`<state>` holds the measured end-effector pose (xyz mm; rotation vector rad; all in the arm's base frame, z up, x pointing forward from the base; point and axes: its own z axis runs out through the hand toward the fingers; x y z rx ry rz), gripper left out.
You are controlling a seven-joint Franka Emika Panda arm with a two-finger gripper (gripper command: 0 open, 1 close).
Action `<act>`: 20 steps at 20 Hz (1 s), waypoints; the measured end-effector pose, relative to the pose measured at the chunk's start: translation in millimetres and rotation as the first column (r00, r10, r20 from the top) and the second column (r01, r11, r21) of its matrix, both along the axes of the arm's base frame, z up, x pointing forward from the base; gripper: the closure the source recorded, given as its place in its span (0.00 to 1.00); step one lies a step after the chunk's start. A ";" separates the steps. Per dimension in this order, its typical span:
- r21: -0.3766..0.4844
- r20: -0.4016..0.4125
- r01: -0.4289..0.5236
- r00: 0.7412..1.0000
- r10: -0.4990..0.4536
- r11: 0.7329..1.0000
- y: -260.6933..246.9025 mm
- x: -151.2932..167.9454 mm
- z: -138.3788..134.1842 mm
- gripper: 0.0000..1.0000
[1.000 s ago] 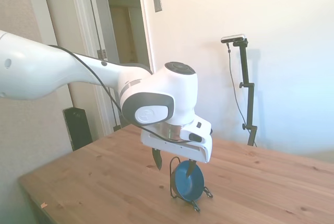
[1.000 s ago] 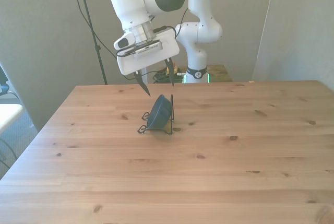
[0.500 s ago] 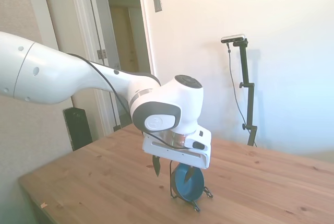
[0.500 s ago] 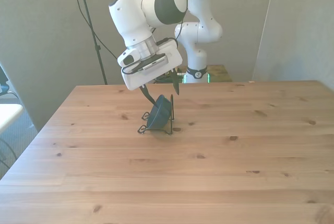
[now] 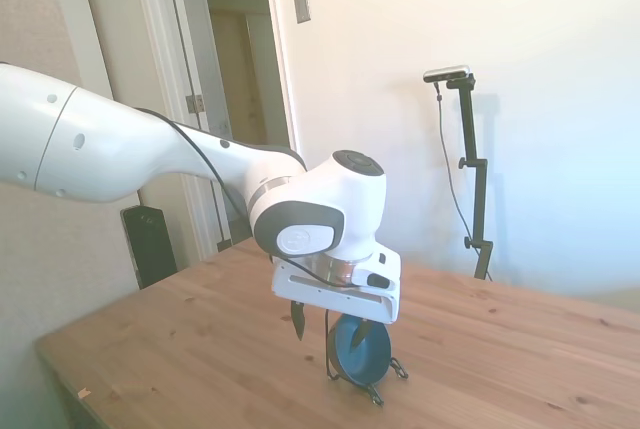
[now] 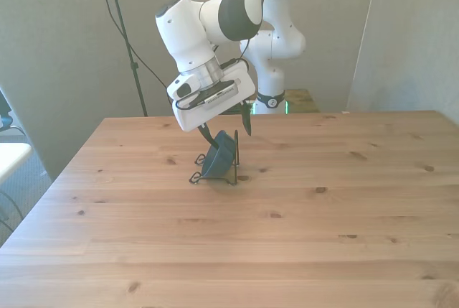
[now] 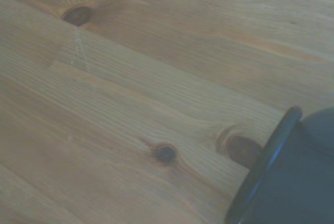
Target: Unload the bowl
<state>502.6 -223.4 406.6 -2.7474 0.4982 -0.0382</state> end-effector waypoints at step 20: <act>0.041 0.038 -0.029 0.999 0.027 0.999 -10.8 -6.0 -5.6 1.00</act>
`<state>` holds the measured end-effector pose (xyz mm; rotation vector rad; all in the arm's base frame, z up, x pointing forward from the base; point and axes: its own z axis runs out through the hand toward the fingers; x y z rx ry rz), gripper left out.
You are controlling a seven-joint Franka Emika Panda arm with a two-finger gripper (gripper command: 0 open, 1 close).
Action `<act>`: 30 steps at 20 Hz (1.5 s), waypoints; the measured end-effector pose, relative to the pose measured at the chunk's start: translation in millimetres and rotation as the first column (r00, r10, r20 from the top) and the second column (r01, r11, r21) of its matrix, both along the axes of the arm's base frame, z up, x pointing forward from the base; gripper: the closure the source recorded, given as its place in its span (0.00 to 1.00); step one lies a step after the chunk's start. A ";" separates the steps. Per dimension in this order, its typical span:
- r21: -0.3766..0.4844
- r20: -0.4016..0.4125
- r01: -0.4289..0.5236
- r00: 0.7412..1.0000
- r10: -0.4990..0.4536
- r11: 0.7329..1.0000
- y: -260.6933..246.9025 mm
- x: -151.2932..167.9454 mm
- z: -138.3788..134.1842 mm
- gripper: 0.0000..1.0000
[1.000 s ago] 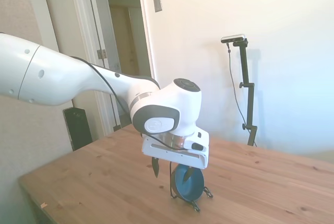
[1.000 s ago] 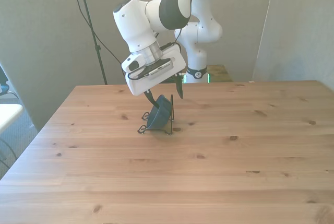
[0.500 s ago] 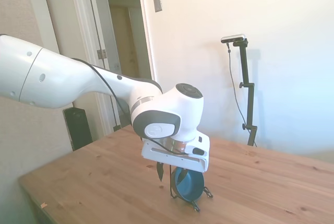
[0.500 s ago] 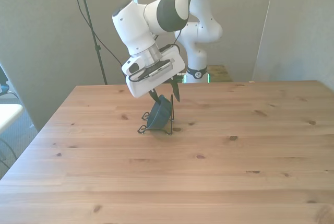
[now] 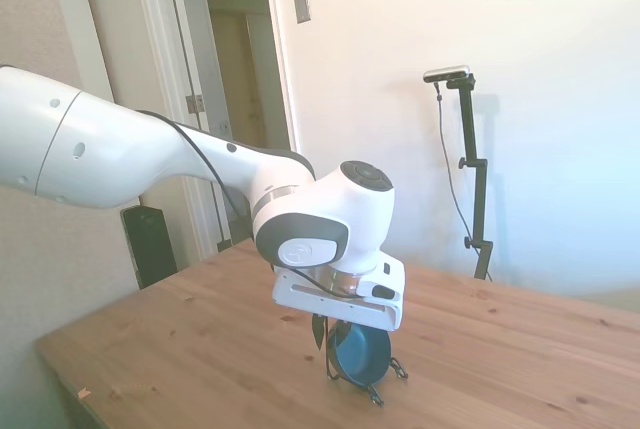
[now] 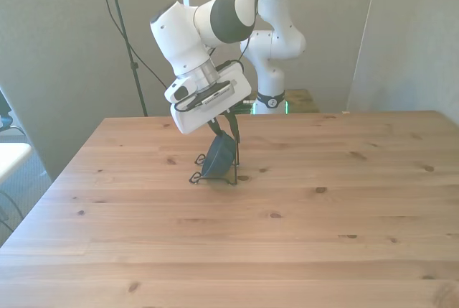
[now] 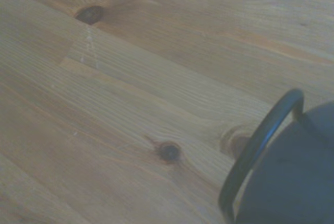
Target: Unload the bowl
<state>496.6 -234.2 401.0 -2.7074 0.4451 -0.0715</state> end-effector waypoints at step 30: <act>0.061 0.162 -0.044 0.986 0.034 0.997 24.3 -82.2 76.3 1.00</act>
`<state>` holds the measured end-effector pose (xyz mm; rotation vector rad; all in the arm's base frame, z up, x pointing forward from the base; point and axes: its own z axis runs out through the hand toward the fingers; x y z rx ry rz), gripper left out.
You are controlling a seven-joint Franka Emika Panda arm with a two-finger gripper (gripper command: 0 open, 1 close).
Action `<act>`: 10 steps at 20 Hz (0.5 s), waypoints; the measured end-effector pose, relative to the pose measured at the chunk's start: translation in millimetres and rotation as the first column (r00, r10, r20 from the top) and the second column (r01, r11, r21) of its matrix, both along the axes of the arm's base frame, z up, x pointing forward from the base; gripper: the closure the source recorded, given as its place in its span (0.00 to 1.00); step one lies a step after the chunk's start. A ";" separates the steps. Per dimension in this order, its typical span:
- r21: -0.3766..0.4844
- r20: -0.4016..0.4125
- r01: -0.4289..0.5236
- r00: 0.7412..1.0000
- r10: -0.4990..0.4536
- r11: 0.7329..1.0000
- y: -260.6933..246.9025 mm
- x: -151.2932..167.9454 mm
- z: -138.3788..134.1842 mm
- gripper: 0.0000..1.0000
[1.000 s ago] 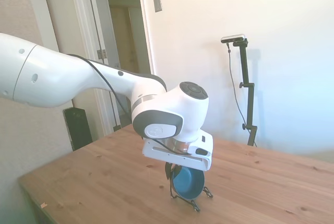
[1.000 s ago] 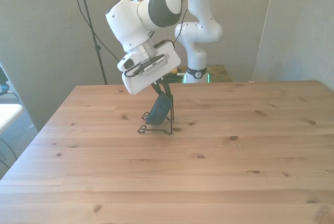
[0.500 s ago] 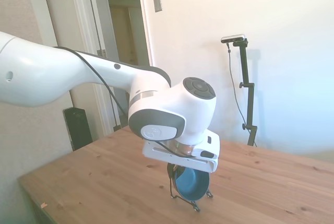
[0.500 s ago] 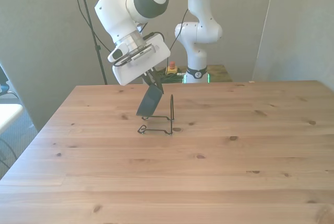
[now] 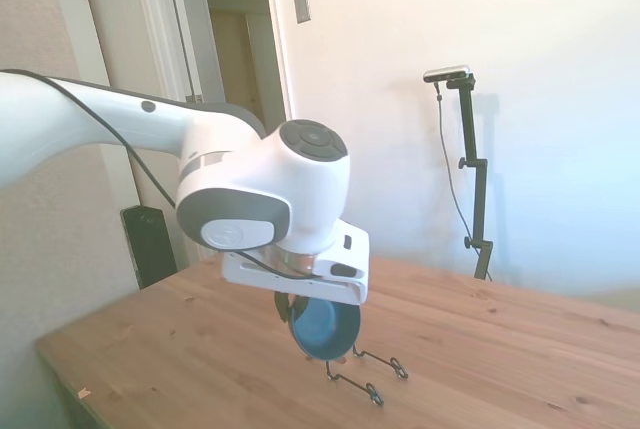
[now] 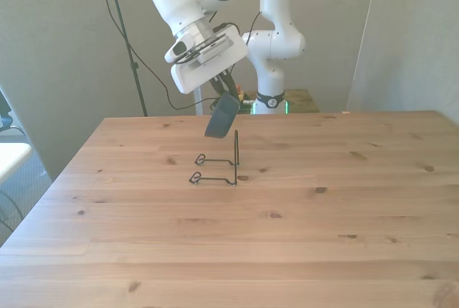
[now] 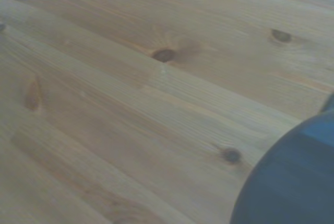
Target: Unload the bowl
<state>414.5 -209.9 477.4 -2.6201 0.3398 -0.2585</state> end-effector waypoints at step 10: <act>-0.164 -0.046 -0.051 0.998 0.044 0.985 143.3 -0.9 14.3 1.00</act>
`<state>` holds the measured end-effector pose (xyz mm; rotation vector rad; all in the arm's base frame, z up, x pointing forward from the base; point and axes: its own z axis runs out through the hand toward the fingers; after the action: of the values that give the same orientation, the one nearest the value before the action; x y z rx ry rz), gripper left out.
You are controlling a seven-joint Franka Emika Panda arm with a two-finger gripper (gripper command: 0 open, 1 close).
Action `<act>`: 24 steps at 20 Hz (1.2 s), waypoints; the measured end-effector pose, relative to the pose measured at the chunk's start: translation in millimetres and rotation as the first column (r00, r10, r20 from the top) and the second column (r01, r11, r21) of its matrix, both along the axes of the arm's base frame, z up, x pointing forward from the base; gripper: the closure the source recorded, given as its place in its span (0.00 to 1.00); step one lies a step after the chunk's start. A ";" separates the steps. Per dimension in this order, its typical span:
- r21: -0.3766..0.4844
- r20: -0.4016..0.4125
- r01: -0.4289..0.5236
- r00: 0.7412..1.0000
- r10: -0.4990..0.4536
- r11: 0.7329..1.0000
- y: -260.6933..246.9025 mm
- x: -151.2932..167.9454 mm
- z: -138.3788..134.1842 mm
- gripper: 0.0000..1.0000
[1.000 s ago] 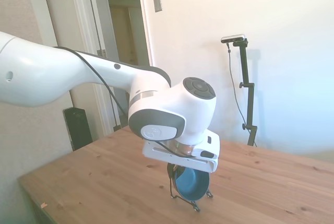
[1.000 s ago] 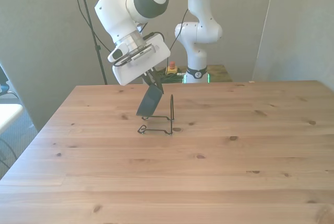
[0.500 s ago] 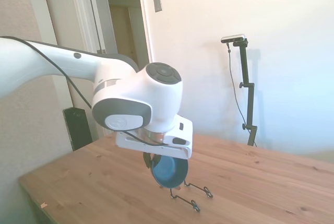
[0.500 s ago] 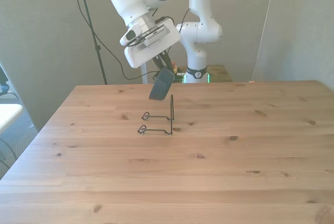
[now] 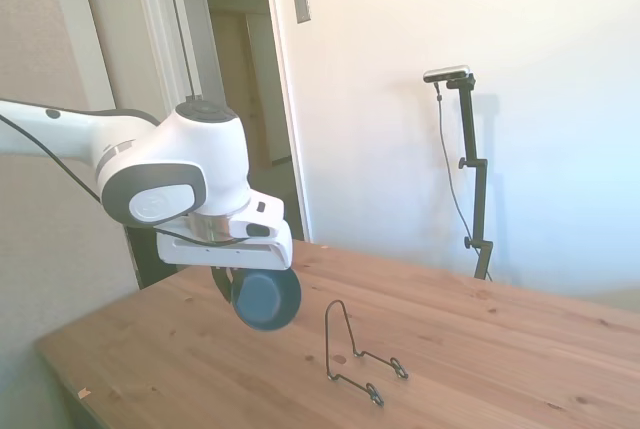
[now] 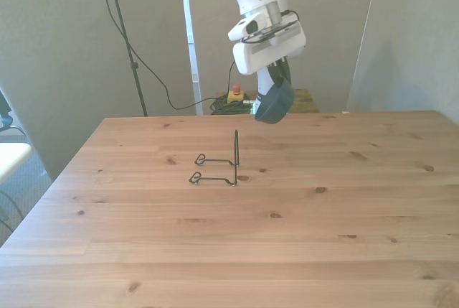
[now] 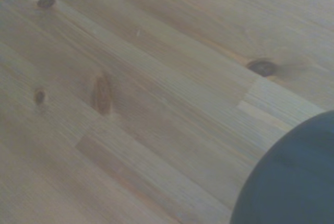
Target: Unload the bowl
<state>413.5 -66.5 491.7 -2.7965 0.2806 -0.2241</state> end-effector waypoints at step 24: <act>-0.391 -0.242 0.173 0.928 -0.282 0.904 94.6 48.0 -123.5 0.00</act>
<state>461.5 28.1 368.2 -3.1601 0.7124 0.1044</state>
